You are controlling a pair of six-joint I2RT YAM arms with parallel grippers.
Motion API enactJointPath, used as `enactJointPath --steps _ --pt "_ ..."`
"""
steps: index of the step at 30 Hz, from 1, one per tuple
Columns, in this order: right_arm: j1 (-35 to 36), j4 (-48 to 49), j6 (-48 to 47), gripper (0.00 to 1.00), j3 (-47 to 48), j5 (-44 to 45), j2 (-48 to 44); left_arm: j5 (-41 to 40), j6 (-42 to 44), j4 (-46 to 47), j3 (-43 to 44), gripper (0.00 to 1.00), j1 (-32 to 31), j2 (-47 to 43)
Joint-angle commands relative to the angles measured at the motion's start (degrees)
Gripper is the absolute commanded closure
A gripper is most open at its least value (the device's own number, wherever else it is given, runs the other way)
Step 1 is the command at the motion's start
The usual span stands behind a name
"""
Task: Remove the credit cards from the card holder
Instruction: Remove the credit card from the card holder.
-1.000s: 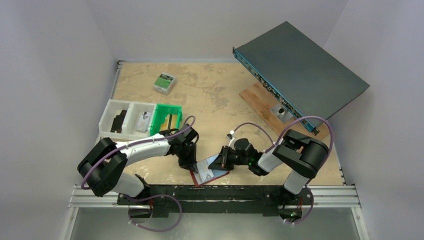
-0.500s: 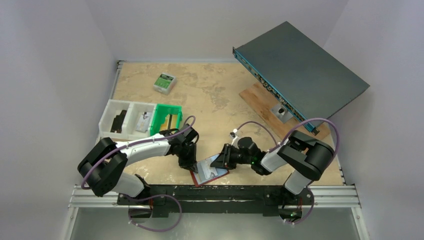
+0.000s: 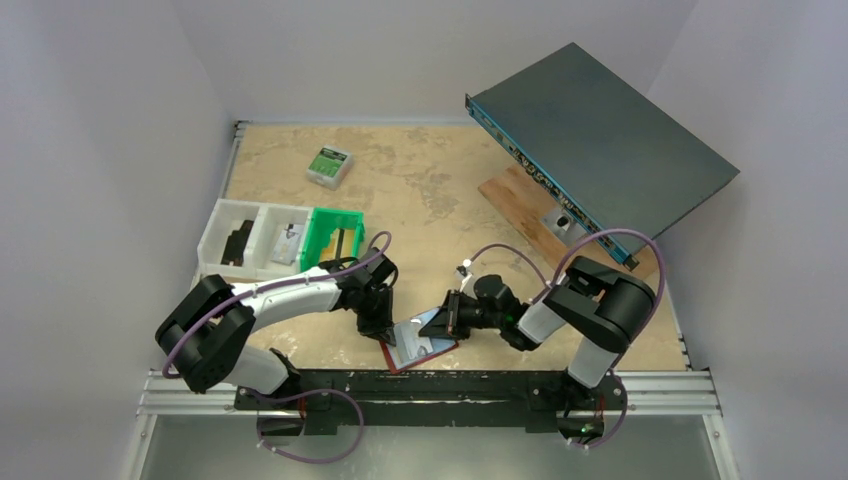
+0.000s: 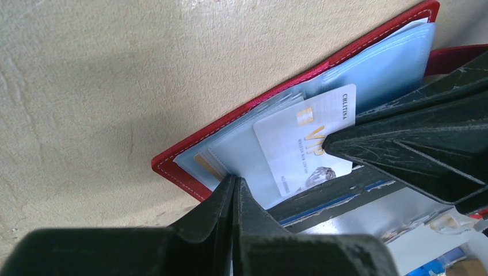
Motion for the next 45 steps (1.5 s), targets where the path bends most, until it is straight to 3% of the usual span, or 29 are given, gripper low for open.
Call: enactJointPath --steps 1,10,17,25,29,35,39,45 --pt "-0.5 -6.9 -2.4 1.0 -0.8 3.4 -4.1 -7.9 2.8 -2.5 -2.1 1.0 0.0 2.3" --pt "-3.4 -22.1 -7.8 1.0 -0.7 8.5 -17.2 -7.8 2.8 -2.8 -2.0 1.0 -0.1 1.9" --pt "-3.5 -27.8 -8.9 1.0 1.4 9.0 -22.1 -7.3 2.6 -2.6 -0.7 1.0 -0.1 1.3" --pt "-3.6 -35.3 -9.3 1.0 5.7 9.9 -28.6 -7.1 3.1 -8.4 7.5 1.0 -0.1 -5.1" --pt "-3.7 -38.6 -9.3 1.0 8.2 10.8 -31.2 -6.3 3.3 -11.2 11.1 0.77 0.9 -10.1" --pt "-5.5 -39.1 -7.8 1.0 10.4 8.6 -34.3 4.6 3.1 -6.0 8.2 0.57 7.4 -18.5" --pt "-7.6 -33.8 -4.7 1.0 10.7 4.1 -34.9 13.2 1.6 -0.2 5.2 0.48 11.6 -22.9" --pt "-7.9 -22.6 1.6 1.0 10.9 -1.6 -31.4 22.1 -2.5 9.9 2.3 0.47 13.5 -23.6"
